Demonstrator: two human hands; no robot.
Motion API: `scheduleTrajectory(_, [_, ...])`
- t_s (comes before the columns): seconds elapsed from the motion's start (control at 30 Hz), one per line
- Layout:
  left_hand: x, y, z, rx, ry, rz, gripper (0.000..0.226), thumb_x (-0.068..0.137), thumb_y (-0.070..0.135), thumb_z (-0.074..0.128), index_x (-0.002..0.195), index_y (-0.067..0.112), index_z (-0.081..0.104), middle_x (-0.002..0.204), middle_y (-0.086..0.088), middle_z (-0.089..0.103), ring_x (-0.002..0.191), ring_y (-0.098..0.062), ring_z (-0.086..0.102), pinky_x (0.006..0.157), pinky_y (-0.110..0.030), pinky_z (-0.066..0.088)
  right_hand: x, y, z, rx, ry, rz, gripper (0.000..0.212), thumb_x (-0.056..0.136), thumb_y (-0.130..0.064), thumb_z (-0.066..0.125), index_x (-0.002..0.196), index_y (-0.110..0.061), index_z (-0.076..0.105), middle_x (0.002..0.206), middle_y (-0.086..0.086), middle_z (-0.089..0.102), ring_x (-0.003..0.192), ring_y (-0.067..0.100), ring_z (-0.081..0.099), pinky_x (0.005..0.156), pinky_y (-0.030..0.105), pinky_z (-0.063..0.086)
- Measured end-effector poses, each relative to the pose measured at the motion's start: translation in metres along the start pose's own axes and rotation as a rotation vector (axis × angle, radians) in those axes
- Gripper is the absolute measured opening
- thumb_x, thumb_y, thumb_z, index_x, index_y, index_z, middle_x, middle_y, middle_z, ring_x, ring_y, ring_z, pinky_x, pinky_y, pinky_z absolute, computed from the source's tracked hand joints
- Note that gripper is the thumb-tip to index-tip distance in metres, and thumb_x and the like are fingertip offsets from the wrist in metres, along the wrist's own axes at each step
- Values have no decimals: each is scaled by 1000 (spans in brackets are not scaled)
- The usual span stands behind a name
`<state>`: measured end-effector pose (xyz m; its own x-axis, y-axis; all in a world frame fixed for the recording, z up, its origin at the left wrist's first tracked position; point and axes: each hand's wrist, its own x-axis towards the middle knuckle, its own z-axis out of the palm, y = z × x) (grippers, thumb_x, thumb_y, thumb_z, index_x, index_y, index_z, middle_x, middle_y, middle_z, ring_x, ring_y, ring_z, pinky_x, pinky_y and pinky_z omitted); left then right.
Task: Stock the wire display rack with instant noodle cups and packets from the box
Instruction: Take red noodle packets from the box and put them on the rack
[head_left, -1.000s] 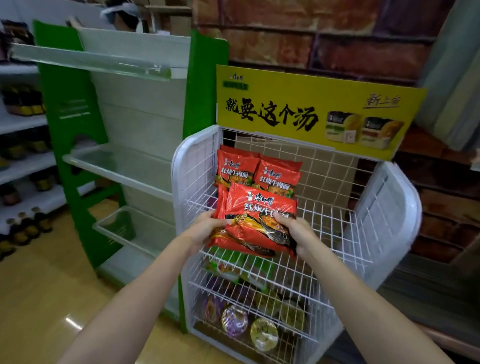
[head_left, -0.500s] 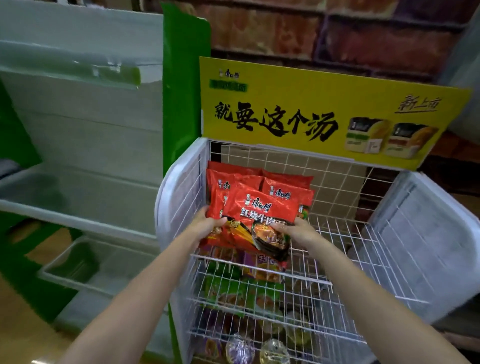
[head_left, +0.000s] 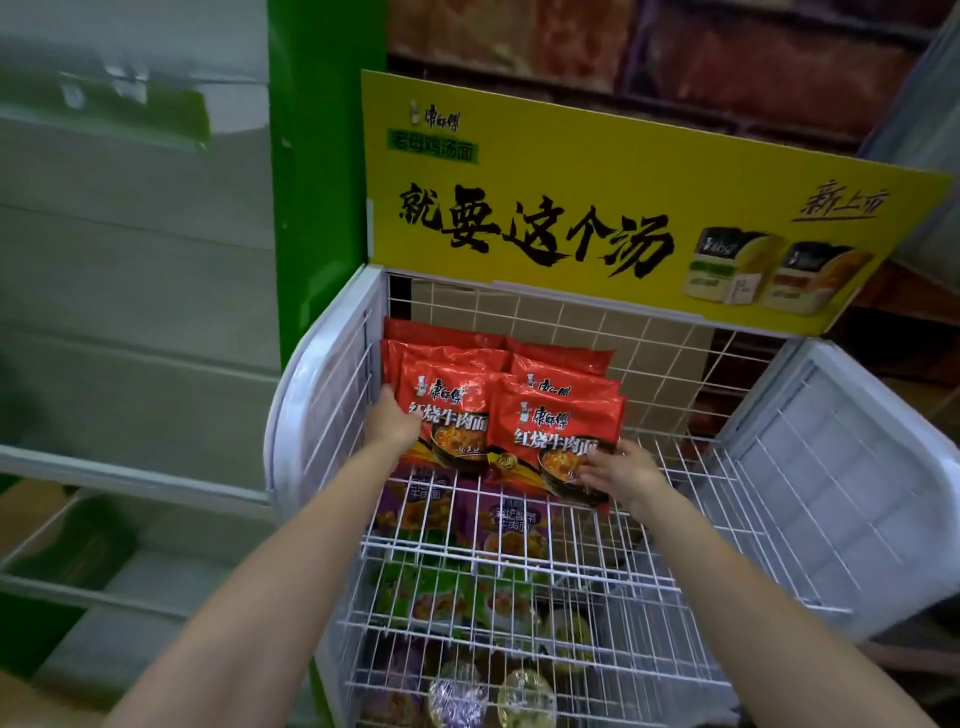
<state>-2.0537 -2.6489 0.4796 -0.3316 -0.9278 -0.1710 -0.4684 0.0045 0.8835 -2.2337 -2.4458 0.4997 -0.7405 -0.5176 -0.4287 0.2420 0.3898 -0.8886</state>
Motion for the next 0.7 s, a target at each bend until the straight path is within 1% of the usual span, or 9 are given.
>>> scheduleTrajectory(0.13, [-16, 14, 10, 143, 63, -112, 77, 88, 26, 63, 146, 5, 17, 150, -23, 19, 138, -40, 24, 112, -49, 27, -11, -4, -4, -14, -97, -16, 38, 92, 1, 52, 129, 5, 42, 125, 20, 57, 116, 31, 57, 99, 37, 47])
scheduleTrajectory(0.3, [-52, 36, 22, 159, 125, -122, 92, 87, 26, 65, 148, 2, 1, 152, -22, 7, 139, -39, 17, 112, -45, 22, -30, -2, -19, -5, -165, -29, 45, 91, -2, 57, 133, 0, 39, 128, 16, 56, 117, 31, 56, 101, 42, 46])
scheduleTrajectory(0.37, [-72, 46, 32, 190, 106, -27, 84, 86, 22, 64, 148, 3, 10, 151, -21, 12, 138, -37, 18, 112, -44, 23, -39, -4, -29, 2, -164, -61, 52, 91, -2, 57, 138, -2, 34, 129, 17, 54, 117, 31, 55, 97, 43, 48])
scheduleTrajectory(0.43, [-92, 56, 47, 205, 17, 98, 63, 87, 18, 62, 140, 4, 31, 143, -20, 31, 131, -34, 34, 108, -40, 32, -52, -8, -40, -27, -158, -96, 47, 93, -3, 55, 136, -3, 36, 124, 16, 56, 111, 29, 58, 89, 40, 53])
scheduleTrajectory(0.5, [-118, 68, 65, 165, -124, 182, 33, 89, 16, 58, 121, 8, 53, 127, -12, 54, 111, -26, 54, 94, -33, 46, -64, -11, -55, -81, -162, -132, 37, 94, -5, 53, 130, -1, 43, 112, 14, 61, 95, 24, 63, 78, 34, 55])
scheduleTrajectory(0.53, [-133, 75, 74, 125, -194, 204, 16, 91, 14, 55, 106, 10, 61, 116, -9, 60, 103, -23, 58, 88, -31, 47, -71, -11, -64, -97, -168, -150, 33, 94, -6, 52, 127, -1, 47, 108, 14, 63, 87, 21, 64, 74, 32, 55])
scheduleTrajectory(0.57, [-148, 83, 84, 90, -245, 236, 10, 93, 12, 53, 89, 13, 62, 107, -8, 63, 100, -22, 59, 86, -32, 47, -77, -11, -73, -100, -176, -169, 29, 95, -7, 52, 123, -2, 49, 102, 13, 64, 80, 20, 64, 70, 30, 55])
scheduleTrajectory(0.6, [-160, 91, 94, 64, -286, 256, 18, 93, 10, 52, 78, 15, 60, 100, -9, 64, 98, -23, 61, 86, -34, 48, -84, -10, -84, -97, -186, -192, 25, 95, -8, 52, 119, -3, 50, 95, 12, 64, 75, 18, 63, 66, 29, 54])
scheduleTrajectory(0.7, [-199, 113, 125, 16, -427, 266, 15, 91, 7, 53, 80, 16, 58, 92, -10, 63, 86, -24, 64, 81, -37, 53, -101, -7, -121, -99, -181, -263, 13, 94, -13, 55, 106, -9, 50, 80, 6, 64, 63, 14, 62, 55, 24, 51])
